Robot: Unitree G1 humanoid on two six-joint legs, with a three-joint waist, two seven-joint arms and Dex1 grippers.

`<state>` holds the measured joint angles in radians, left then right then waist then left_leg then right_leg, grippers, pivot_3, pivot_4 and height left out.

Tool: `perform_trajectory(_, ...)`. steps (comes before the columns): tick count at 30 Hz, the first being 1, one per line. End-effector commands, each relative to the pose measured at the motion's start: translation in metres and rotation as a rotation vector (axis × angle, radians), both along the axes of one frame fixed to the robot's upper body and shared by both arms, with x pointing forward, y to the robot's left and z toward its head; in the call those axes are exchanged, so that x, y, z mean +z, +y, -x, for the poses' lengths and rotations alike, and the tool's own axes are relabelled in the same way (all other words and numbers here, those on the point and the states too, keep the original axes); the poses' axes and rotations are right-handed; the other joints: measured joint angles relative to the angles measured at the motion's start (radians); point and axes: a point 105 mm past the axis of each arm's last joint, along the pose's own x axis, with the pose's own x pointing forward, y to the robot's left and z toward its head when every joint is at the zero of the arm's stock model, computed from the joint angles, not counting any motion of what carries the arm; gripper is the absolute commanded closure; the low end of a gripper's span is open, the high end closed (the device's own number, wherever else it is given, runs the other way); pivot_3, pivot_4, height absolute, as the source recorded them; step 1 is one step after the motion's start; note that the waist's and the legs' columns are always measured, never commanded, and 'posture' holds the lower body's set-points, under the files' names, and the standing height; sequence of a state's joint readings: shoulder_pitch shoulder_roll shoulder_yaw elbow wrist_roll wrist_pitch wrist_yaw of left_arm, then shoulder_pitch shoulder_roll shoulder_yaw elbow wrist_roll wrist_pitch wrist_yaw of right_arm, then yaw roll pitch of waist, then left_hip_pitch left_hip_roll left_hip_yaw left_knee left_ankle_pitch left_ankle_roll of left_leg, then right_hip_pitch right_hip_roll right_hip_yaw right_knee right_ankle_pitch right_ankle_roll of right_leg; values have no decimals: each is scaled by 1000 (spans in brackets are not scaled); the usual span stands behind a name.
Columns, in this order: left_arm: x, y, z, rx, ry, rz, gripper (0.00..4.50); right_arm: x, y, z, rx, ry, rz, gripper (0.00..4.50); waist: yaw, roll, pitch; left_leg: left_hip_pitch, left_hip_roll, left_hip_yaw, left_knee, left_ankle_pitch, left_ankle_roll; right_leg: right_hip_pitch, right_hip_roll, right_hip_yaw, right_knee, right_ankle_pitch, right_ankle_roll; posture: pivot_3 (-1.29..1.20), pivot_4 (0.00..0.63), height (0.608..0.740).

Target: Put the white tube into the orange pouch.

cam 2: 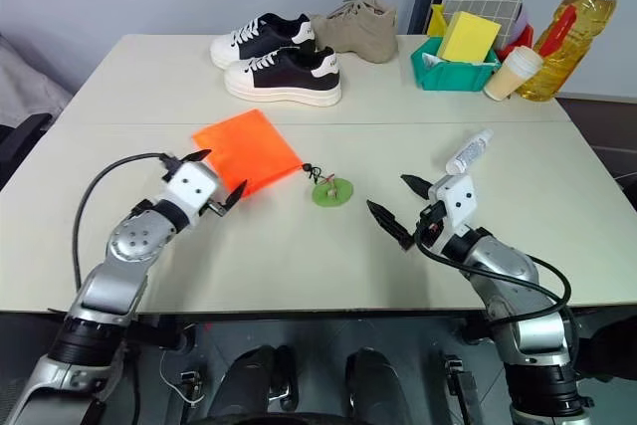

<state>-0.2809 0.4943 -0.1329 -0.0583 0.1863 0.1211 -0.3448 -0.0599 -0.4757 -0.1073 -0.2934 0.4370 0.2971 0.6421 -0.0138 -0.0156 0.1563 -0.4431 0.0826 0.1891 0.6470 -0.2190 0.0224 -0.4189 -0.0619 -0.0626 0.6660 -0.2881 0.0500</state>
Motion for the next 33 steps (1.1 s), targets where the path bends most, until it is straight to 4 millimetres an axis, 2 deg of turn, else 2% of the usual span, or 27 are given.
perform_trajectory(1, 3, -12, -5, -13, -56, -75, 0, 11, 12, 2, 36, -56, -10, 43, -1, 0, 0, 0, 0, 0, 0, 0, 0, 0, 0, 0, 0, 0, 0, 0, 150, 740)
perform_trajectory(8, -5, -22, -19, 17, -60, -125, 0, 10, 22, 3, 55, -57, -21, 43, 1, 0, 0, 0, 0, 0, 1, 0, 0, 0, 0, 0, 0, 0, 1, 0, 150, 740)
perform_trajectory(16, 1, -16, -31, 71, -109, -131, 0, 8, 24, 5, 46, -57, -32, 43, 0, 0, 0, 0, 0, 0, 1, 0, 0, 0, 0, 0, 1, 0, 1, 0, 150, 740)
perform_trajectory(33, 24, -13, -28, 99, -227, -26, 0, 7, 26, 5, 45, -48, -31, 43, 0, 0, 0, 0, 0, 0, 1, 0, 0, 0, 1, 0, 1, 1, 1, 0, 150, 740)
